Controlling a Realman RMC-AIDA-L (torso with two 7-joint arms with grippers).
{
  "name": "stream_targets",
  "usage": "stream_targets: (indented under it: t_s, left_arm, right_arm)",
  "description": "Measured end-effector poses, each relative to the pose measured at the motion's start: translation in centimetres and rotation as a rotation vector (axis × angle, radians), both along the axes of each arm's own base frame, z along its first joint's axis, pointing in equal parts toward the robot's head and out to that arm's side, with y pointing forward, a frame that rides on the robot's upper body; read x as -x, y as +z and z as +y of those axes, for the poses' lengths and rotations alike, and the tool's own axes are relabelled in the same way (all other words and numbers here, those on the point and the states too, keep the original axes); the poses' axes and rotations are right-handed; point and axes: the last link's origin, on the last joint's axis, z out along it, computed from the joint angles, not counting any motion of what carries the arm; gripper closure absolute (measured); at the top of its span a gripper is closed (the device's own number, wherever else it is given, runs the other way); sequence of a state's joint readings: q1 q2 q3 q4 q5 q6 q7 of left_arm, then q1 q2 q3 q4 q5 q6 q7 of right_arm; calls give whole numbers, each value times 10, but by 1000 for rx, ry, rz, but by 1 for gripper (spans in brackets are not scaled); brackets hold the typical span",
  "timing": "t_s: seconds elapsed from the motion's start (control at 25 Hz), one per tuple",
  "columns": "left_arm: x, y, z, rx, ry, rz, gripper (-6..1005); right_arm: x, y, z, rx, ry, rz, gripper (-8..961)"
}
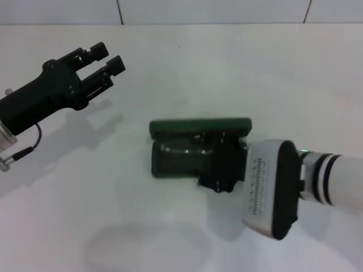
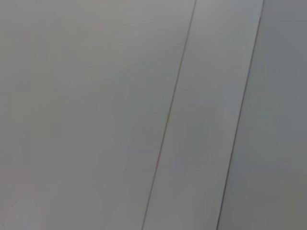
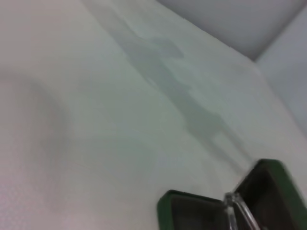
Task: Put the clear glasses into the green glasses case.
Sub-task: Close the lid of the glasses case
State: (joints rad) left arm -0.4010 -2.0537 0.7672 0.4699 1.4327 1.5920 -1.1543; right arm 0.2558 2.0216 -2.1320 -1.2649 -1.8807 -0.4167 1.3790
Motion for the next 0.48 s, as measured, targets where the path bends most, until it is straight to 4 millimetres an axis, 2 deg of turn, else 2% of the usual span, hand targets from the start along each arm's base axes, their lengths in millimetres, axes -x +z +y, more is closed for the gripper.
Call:
stream_targets:
  t_s: [0.2,0.48]
  left_arm:
    - [0,0,2,2,15,-11,438]
    - [4,-1,4,-3,52,-7,437]
  right_arm:
    - [-3,21,5,108,-68,58,276]
    - [-4,27,6,134,-73,61,277]
